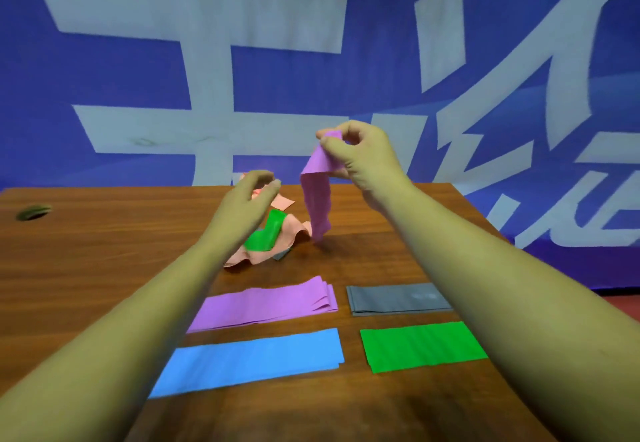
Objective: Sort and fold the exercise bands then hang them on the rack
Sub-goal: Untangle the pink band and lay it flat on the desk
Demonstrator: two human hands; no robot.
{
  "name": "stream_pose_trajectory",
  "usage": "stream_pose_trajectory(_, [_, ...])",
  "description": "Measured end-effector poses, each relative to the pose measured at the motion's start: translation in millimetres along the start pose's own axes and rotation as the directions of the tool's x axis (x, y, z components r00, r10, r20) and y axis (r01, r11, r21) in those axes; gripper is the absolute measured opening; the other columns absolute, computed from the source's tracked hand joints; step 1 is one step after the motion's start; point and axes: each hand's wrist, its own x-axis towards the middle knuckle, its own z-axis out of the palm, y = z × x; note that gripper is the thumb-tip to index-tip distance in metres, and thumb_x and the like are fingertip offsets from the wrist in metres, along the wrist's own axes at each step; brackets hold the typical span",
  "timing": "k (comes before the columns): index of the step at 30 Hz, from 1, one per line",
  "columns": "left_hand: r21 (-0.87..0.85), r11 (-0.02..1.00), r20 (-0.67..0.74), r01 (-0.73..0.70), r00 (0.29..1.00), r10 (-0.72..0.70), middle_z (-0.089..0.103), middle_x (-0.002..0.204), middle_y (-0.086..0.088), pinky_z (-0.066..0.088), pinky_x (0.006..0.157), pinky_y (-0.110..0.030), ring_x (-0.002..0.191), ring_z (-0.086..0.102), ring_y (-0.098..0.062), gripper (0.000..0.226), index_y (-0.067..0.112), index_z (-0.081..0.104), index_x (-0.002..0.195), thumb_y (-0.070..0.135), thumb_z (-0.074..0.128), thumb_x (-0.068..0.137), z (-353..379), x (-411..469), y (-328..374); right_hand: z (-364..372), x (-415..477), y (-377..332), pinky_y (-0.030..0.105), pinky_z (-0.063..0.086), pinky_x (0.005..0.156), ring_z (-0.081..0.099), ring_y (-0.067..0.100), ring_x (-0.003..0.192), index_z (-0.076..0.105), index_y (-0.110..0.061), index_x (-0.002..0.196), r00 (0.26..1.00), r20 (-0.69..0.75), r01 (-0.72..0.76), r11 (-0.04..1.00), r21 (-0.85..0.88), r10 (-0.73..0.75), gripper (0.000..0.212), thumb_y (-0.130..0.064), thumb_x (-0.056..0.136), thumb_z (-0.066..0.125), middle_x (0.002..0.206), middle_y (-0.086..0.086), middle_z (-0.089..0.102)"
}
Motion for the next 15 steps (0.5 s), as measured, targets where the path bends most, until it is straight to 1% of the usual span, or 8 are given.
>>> stream_pose_trajectory(1, [-0.160,0.986,0.048,0.052,0.998,-0.045,0.059,0.129,0.011,0.046,0.084,-0.026,0.120,0.054,-0.014,0.042,0.034,0.058,0.122,0.059,0.050,0.089,-2.3,-2.5,13.8,-0.7,-5.5,-11.8,0.052,0.060,0.075,0.068,0.031,0.095,0.063,-0.005,0.084,0.999,0.035,0.005,0.999,0.049,-0.007,0.006,-0.008,0.090,0.065,0.114,0.021,0.068])
stream_pose_trajectory(3, [-0.288,0.955,0.135,0.074,0.990,-0.036,0.056,0.134,0.020,0.041,0.104,-0.041,0.126,0.050,-0.012,0.053,0.048,0.054,0.125,0.074,0.048,0.079,-7.1,-8.6,34.5,-2.1,-18.3,-34.5,0.046,0.061,0.073,0.065,0.040,0.105,0.063,-0.003,0.087,0.994,0.108,0.013,0.990,0.142,-0.028,0.005,-0.006,0.091,0.064,0.117,0.024,0.065])
stream_pose_trajectory(5, [-0.369,0.929,0.190,0.001,0.979,0.074,0.057,0.137,0.015,0.033,0.113,-0.045,0.130,0.050,-0.012,0.059,0.039,0.054,0.132,0.070,0.052,0.082,-8.3,-15.9,51.5,-4.7,-30.3,-53.8,0.045,0.061,0.074,0.064,0.042,0.108,0.063,-0.007,0.083,0.984,0.166,0.029,0.984,0.178,-0.059,0.009,-0.006,0.092,0.063,0.118,0.024,0.065])
stream_pose_trajectory(7, [-0.462,0.886,0.214,-0.044,0.964,0.159,0.067,0.123,0.002,0.040,0.106,-0.037,0.119,0.059,-0.014,0.047,0.023,0.062,0.122,0.052,0.058,0.087,-9.4,-27.8,71.0,-7.8,-40.0,-67.9,0.043,0.061,0.071,0.065,0.038,0.099,0.063,-0.009,0.081,0.977,0.198,0.039,0.985,0.169,-0.073,0.011,-0.007,0.092,0.062,0.117,0.026,0.064])
stream_pose_trajectory(9, [-0.547,0.836,0.226,-0.039,0.955,0.192,0.070,0.091,-0.006,0.050,0.086,-0.031,0.092,0.068,-0.017,0.028,0.011,0.065,0.098,0.035,0.059,0.085,-11.3,-40.6,84.5,-11.0,-48.7,-76.4,0.039,0.060,0.065,0.062,0.028,0.087,0.063,-0.008,0.080,0.979,0.196,0.027,0.989,0.142,-0.055,0.010,-0.007,0.090,0.062,0.110,0.030,0.063])
stream_pose_trajectory(10, [-0.567,0.823,0.228,-0.031,0.954,0.193,0.066,0.085,-0.009,0.051,0.077,-0.027,0.082,0.068,-0.017,0.024,0.008,0.062,0.094,0.029,0.060,0.083,-12.9,-46.1,88.5,-12.6,-52.6,-78.4,0.036,0.058,0.064,0.061,0.024,0.083,0.063,-0.008,0.080,0.982,0.183,0.019,0.992,0.123,-0.042,0.009,-0.007,0.089,0.061,0.099,0.029,0.063])
stream_pose_trajectory(12, [-0.587,0.809,0.251,0.009,0.953,0.172,0.063,0.086,-0.015,0.052,0.069,-0.024,0.075,0.068,-0.017,0.025,0.006,0.058,0.098,0.021,0.063,0.078,-18.8,-54.8,88.3,-15.4,-60.5,-79.9,0.035,0.057,0.062,0.056,0.021,0.076,0.060,-0.010,0.076,0.989,0.147,0.000,0.995,0.098,-0.015,0.010,-0.007,0.086,0.058,0.082,0.017,0.057])
stream_pose_trajectory(15, [-0.583,0.803,0.376,0.123,0.917,0.132,0.068,0.084,-0.010,0.053,0.069,-0.024,0.074,0.068,-0.020,0.033,0.009,0.061,0.095,0.021,0.079,0.070,-31.9,-68.9,81.2,-20.8,-73.2,-77.4,0.035,0.056,0.059,0.052,0.020,0.070,0.056,-0.012,0.072,0.993,0.098,-0.073,0.989,0.129,0.061,0.016,-0.004,0.086,0.055,0.074,0.009,0.050])
